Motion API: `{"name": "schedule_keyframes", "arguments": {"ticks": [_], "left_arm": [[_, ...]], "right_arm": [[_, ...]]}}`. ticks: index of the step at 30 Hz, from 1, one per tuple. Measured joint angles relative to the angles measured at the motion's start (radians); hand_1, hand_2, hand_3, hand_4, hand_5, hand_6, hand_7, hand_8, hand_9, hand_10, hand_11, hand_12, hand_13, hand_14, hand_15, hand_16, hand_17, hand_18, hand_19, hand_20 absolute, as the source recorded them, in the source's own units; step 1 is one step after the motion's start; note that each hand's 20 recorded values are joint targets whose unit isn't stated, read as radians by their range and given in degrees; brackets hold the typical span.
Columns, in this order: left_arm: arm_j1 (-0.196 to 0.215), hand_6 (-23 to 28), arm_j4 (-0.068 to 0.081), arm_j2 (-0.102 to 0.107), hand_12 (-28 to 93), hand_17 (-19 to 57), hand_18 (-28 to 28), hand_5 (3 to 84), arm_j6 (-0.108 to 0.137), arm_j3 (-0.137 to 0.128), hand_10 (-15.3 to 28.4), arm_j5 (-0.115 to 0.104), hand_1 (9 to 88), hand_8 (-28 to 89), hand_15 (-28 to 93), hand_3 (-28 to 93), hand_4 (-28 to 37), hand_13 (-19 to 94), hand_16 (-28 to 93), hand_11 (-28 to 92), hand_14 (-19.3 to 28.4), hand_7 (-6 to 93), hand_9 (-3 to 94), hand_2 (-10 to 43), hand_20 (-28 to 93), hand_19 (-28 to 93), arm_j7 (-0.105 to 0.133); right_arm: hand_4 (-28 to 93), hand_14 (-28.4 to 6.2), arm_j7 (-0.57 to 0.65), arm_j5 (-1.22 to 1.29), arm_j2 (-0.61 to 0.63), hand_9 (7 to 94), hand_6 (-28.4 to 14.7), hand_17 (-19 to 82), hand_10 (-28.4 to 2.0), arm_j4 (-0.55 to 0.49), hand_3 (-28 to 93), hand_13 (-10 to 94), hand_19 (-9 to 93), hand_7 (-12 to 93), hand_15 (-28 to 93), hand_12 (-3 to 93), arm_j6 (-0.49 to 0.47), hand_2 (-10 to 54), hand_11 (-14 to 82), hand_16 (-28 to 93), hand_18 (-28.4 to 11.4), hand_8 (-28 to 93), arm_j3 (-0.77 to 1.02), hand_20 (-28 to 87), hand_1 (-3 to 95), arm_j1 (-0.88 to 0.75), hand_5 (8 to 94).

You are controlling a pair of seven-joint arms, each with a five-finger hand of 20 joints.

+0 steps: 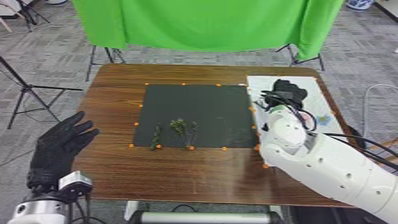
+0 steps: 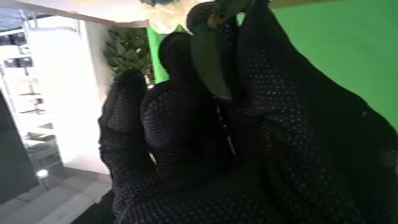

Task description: Arrange flowers

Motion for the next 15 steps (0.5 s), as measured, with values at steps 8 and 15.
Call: {"name": "schedule_keyframes", "arguments": {"ticks": [8, 15], "left_arm": [[0.012, 11.7, -0.003, 0.000, 10, -5.9, 23.7, 42.5, 0.005, -0.001, 20.2, -0.001, 25.4, -10, 53, 83, -18.7, 31, -10, 27, 27.4, 15.2, 39.8, 4.5, -5, 62, 0.003], [0.015, 11.7, -0.005, 0.000, 10, -5.9, 23.7, 42.5, 0.009, -0.004, 20.2, -0.001, 25.4, -10, 53, 83, -18.7, 31, -10, 28, 27.4, 15.2, 39.8, 4.5, -5, 62, 0.004]], "right_arm": [[-28, -16.8, -0.015, -0.022, 0.002, 65.7, -4.7, 26, -20.9, -0.038, 84, 59, 93, 18, 93, 30.9, 0.049, -9.5, 48.8, 16, -28.4, 12, 0.013, 30, 52.5, -0.021, 91.0], [-28, -16.8, -0.040, -0.043, -0.011, 67.2, -5.2, 27, -21.6, -0.083, 85, 59, 93, 17, 92, 31.7, 0.063, -9.5, 47.7, 16, -28.4, 13, 0.023, 33, 52.4, -0.012, 91.6]]}}
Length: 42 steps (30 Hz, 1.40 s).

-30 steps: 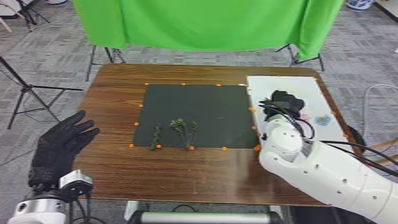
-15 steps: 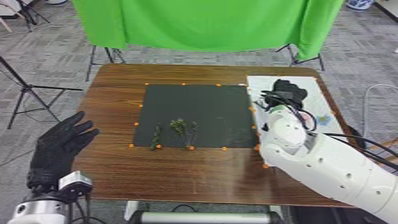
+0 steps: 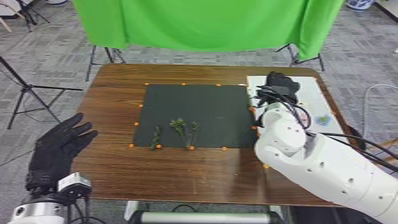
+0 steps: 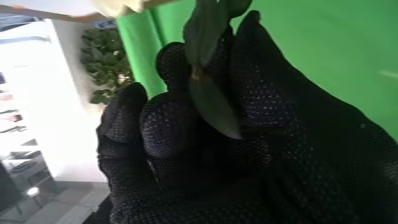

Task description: Arrange flowers

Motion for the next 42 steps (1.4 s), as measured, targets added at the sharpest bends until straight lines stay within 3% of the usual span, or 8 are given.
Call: {"name": "schedule_keyframes", "arguments": {"ticks": [19, 29, 42], "left_arm": [[0.000, 11.7, -0.002, -0.001, 10, -5.8, 23.7, 42.6, 0.000, -0.001, 20.2, 0.002, 25.4, -10, 53, 83, -18.8, 31, -10, 28, 27.3, 15.3, 39.9, 4.5, -5, 62, -0.009], [-0.007, 11.7, -0.001, -0.003, 10, -5.9, 23.8, 42.6, -0.002, -0.001, 20.3, 0.003, 25.4, -10, 53, 83, -18.7, 31, -10, 27, 27.3, 15.3, 39.8, 4.5, -5, 62, -0.021], [-0.012, 11.7, -0.001, -0.005, 10, -5.8, 23.7, 42.6, -0.003, -0.001, 20.3, 0.004, 25.5, -10, 53, 83, -18.9, 31, -10, 27, 27.3, 15.4, 39.8, 4.6, -5, 62, -0.027]], "right_arm": [[-28, -16.4, -0.066, -0.055, -0.132, 68.6, -5.3, 28, -21.4, -0.114, 85, 61, 93, 17, 92, 32.6, 0.039, -9.5, 46.6, 16, -28.4, 15, 0.003, 38, 52.5, -0.045, 92.1], [-28, -15.8, -0.055, -0.055, -0.153, 69.2, -4.8, 29, -20.6, -0.077, 85, 62, 93, 16, 92, 32.4, 0.131, -9.5, 46.7, 16, -28.3, 15, -0.095, 40, 51.9, -0.019, 92.0], [-28, -15.8, 0.001, -0.021, -0.137, 70.7, -3.7, 30, -19.2, -0.033, 84, 63, 93, 17, 92, 32.6, 0.135, -9.5, 46.9, 15, -28.3, 14, -0.097, 41, 51.2, -0.079, 91.4]]}}
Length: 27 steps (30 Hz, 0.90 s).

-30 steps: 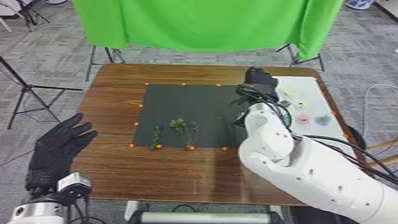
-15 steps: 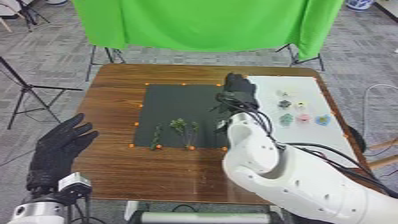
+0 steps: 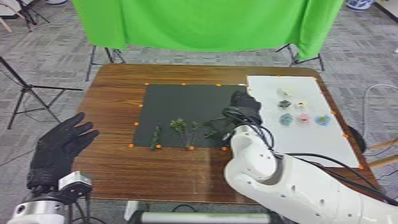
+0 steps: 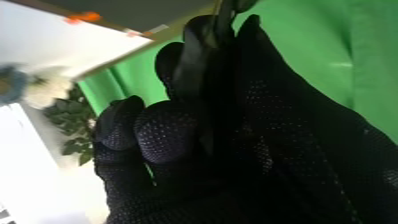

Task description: Arrange flowers

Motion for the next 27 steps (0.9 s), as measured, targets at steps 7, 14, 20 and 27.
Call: {"name": "schedule_keyframes", "arguments": {"ticks": [7, 14, 20, 27], "left_arm": [[-0.003, 11.7, 0.000, -0.001, 10, -5.9, 23.7, 42.6, -0.002, 0.001, 20.4, 0.001, 25.5, -10, 53, 83, -18.8, 31, -10, 27, 27.4, 15.4, 39.8, 4.6, -5, 62, -0.004], [-0.003, 11.7, 0.000, -0.002, 10, -5.9, 23.7, 42.7, -0.002, 0.001, 20.3, 0.001, 25.4, -10, 53, 83, -18.7, 31, -10, 27, 27.4, 15.4, 39.8, 4.6, -5, 62, -0.004], [-0.002, 11.7, 0.000, -0.001, 10, -5.9, 23.8, 42.7, -0.002, 0.000, 20.4, 0.001, 25.4, -10, 53, 83, -18.7, 31, -10, 27, 27.4, 15.4, 39.8, 4.7, -5, 62, -0.002], [0.001, 11.7, 0.000, 0.002, 10, -5.9, 23.7, 42.7, -0.002, 0.000, 20.1, 0.001, 25.6, -10, 53, 83, -18.8, 31, -10, 28, 27.3, 15.4, 39.8, 4.7, -5, 62, -0.002]], "right_arm": [[-28, -15.7, 0.037, 0.031, 0.011, 71.8, -2.2, 31, -18.2, 0.031, 83, 65, 93, 17, 91, 32.8, 0.002, -9.5, 47.5, 13, -28.4, 12, -0.001, 42, 50.3, -0.032, 91.1], [-28, -15.8, 0.073, 0.042, 0.022, 72.3, -1.9, 32, -18.6, 0.046, 82, 67, 93, 19, 91, 28.0, 0.009, -9.5, 53.7, 13, -28.4, 11, 0.005, 43, 47.5, -0.044, 91.4], [-28, -16.6, 0.072, 0.064, 0.029, 71.8, -1.6, 33, -20.1, 0.025, 84, 67, 93, 19, 91, 21.5, -0.022, -6.9, 58.7, 14, -28.4, 1, 0.061, 45, 34.8, -0.079, 91.4], [-28, -17.6, 0.042, 0.105, 0.030, 71.6, -2.5, 32, -21.0, -0.035, 84, 66, 93, 20, 92, 21.6, -0.169, -1.9, 58.0, 14, -28.4, -11, 0.154, 46, 29.0, -0.138, 91.1]]}}
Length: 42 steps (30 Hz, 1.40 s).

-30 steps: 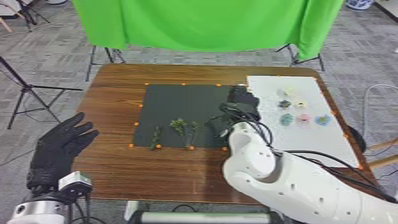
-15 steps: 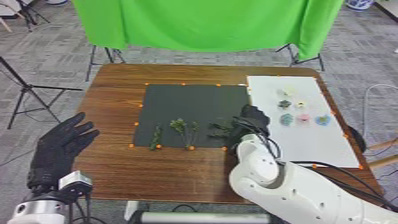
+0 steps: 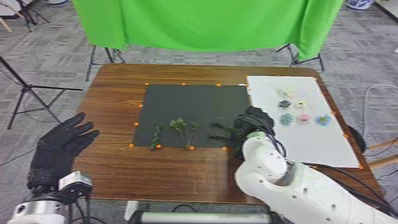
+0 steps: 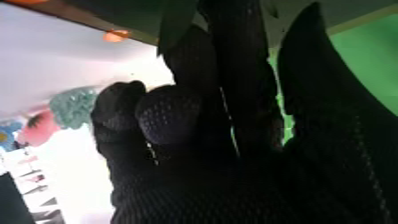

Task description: Arrange flowers

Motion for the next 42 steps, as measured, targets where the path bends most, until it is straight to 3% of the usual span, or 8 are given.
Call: {"name": "schedule_keyframes", "arguments": {"ticks": [16, 30, 35, 42], "left_arm": [[0.010, 11.7, -0.001, 0.003, 10, -5.8, 23.7, 42.7, 0.004, 0.000, 20.2, -0.001, 25.6, -10, 53, 83, -18.7, 31, -10, 28, 27.3, 15.5, 39.8, 5.0, -6, 62, 0.008], [0.013, 11.7, -0.001, 0.008, 10, -5.8, 23.7, 42.8, 0.010, 0.000, 20.2, -0.002, 25.6, -10, 53, 83, -18.6, 31, -10, 28, 27.3, 15.6, 39.8, 5.1, -6, 62, 0.015], [0.013, 11.7, -0.001, 0.008, 10, -5.8, 23.8, 42.8, 0.010, 0.001, 20.2, -0.002, 25.6, -10, 53, 83, -18.6, 31, -10, 28, 27.4, 15.6, 39.8, 5.1, -6, 63, 0.015], [0.020, 11.7, -0.002, 0.009, 10, -5.8, 23.8, 42.8, 0.018, 0.002, 20.3, -0.004, 25.7, -10, 53, 83, -18.6, 31, -11, 28, 27.4, 15.6, 39.8, 5.1, -6, 63, 0.023]], "right_arm": [[-26, -18.8, -0.039, 0.016, -0.015, 73.2, -3.3, 33, -21.8, -0.059, 82, 67, 93, 19, 92, 21.8, -0.057, 6.0, 57.2, 14, -28.4, -11, 0.067, 48, 21.8, -0.074, 93.1], [-25, -18.9, -0.078, 0.017, -0.048, 73.2, -3.6, 33, -21.9, -0.103, 82, 67, 93, 19, 92, 22.0, -0.094, 7.1, 56.4, 14, -28.4, -11, 0.067, 49, 20.9, -0.116, 92.7], [-24, -18.9, -0.070, 0.011, -0.041, 73.2, -3.7, 33, -21.9, -0.100, 82, 67, 93, 19, 92, 21.8, -0.071, 7.3, 56.4, 14, -28.4, -10, 0.039, 49, 20.4, -0.095, 91.4], [-24, -18.6, -0.065, -0.008, 0.007, 70.3, -4.2, 32, -22.3, -0.120, 83, 66, 93, 21, 92, 21.7, 0.050, 7.3, 56.2, 15, -28.4, -11, 0.075, 48, 19.8, -0.097, 85.2]]}}
